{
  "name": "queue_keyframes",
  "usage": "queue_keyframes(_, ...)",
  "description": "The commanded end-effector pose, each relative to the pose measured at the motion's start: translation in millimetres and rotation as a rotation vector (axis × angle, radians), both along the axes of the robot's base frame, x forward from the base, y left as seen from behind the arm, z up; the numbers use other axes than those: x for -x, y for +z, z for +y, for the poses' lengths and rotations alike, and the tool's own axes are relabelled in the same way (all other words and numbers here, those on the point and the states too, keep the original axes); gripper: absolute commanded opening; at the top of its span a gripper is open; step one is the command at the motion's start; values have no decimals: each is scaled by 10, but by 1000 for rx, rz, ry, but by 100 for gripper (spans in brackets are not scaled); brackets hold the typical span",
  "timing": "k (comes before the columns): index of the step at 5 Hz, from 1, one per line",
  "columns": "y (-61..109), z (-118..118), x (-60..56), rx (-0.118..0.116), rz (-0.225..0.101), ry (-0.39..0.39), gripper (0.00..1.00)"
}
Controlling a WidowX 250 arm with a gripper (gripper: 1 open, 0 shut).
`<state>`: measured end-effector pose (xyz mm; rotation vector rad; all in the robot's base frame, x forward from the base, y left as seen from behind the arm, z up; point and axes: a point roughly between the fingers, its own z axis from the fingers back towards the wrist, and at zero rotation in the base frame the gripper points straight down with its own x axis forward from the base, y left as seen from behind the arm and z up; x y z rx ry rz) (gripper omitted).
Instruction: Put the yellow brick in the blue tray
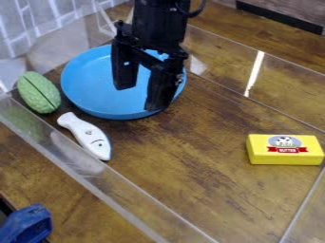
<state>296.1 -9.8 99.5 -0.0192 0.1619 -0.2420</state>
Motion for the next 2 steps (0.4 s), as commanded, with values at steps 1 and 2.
queue_keyframes(1, 46, -89, -36, 9, -44, -76, 100)
queue_keyframes(2, -38, -129, -16, 13, -34, -130, 100)
